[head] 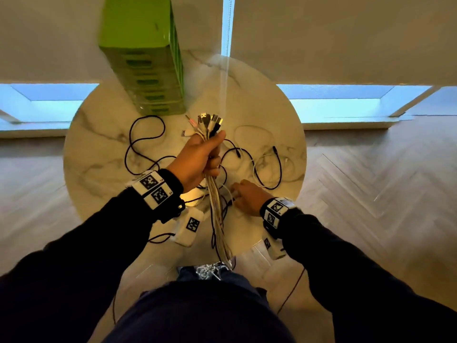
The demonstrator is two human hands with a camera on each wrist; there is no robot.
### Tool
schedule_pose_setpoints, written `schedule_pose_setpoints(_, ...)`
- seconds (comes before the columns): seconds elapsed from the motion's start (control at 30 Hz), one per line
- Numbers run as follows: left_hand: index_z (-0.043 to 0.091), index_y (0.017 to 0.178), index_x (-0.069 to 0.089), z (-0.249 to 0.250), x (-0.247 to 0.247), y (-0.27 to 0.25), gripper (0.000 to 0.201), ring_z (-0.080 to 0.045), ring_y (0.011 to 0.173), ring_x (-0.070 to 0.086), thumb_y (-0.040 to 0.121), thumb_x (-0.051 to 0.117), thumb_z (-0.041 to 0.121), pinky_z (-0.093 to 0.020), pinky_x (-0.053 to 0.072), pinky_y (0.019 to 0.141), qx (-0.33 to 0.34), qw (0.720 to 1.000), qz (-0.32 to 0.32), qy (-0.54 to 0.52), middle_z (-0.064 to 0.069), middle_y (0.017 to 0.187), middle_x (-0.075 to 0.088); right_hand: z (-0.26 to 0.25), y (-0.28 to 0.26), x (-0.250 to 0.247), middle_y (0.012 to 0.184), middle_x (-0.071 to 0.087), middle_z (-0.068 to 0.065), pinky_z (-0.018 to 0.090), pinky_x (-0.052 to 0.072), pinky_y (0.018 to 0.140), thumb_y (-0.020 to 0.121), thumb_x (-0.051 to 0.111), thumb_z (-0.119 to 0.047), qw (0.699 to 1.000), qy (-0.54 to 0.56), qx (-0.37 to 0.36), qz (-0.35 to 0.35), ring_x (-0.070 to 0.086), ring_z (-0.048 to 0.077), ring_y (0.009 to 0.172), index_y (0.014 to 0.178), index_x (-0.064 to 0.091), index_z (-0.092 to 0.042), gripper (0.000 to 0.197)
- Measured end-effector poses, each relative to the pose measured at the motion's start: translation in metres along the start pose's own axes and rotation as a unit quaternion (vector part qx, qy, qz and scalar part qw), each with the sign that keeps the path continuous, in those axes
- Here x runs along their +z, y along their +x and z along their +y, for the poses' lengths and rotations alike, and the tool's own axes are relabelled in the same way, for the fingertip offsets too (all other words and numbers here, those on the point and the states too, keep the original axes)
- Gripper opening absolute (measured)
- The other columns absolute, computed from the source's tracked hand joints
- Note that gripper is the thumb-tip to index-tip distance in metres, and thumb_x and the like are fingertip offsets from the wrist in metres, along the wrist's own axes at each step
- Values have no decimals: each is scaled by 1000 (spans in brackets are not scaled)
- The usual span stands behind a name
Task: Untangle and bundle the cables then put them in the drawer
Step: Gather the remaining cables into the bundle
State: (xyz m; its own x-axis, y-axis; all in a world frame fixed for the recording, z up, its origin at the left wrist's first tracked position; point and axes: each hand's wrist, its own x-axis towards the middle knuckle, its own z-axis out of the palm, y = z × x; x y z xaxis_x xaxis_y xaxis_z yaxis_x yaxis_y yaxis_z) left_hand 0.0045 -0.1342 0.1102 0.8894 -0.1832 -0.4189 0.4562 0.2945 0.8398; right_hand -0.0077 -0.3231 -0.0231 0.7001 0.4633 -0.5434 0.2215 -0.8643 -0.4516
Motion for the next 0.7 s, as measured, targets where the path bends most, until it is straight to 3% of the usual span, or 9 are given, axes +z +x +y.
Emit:
schedule_pose_setpoints(0.13,25,73,38,-6,-22,-11,34,-9,48,19,102,55,28,-21,22,43,-6,999,49,-17,3,65,22,0,24,10,114,50,15,35,40,83,90,69,-32,998,-42,-36,-38,53,35,104,128,53,-16,45)
schedule_pose_setpoints(0.3,27,75,36,-9,-43,-20,34,-9,48,17,103,54,28,-23,20,44,3,996,78,-41,4,64,20,3,35,-10,100,63,14,35,47,80,82,73,-23,997,-54,-46,-42,60,32,95,96,64,-10,22)
schedule_pose_setpoints(0.37,28,75,35,-10,-46,-23,34,-10,49,14,103,53,28,-25,17,46,11,996,80,-37,2,66,18,9,38,-35,94,69,9,29,51,76,76,80,-19,999,-8,-34,-4,64,25,88,89,69,-11,19)
schedule_pose_setpoints(0.47,28,76,33,-10,-48,-25,35,-12,52,12,104,53,29,-27,16,49,23,996,80,-30,2,67,16,6,38,-89,81,68,-1,9,43,64,73,82,-12,993,67,-23,92,62,15,77,88,72,-13,17)
schedule_pose_setpoints(0.5,28,76,33,-10,-48,-25,34,-13,54,12,104,53,28,-28,15,49,26,996,82,-30,2,67,16,1,38,-108,77,66,-3,10,44,66,73,81,-9,988,95,-30,118,61,13,74,86,73,-15,17)
schedule_pose_setpoints(0.6,27,77,34,-10,-46,-24,33,-13,55,11,105,51,26,-30,13,51,40,995,85,-39,4,64,18,-24,31,-158,80,70,-2,27,55,81,73,80,-3,958,193,-82,195,68,15,78,84,71,-20,22)
schedule_pose_setpoints(0.7,28,77,35,-10,-42,-21,32,-14,55,11,105,51,26,-31,13,52,56,993,91,-39,2,66,16,-59,15,-180,92,69,13,35,60,85,77,78,7,901,359,-124,212,74,27,88,93,67,-3,22)
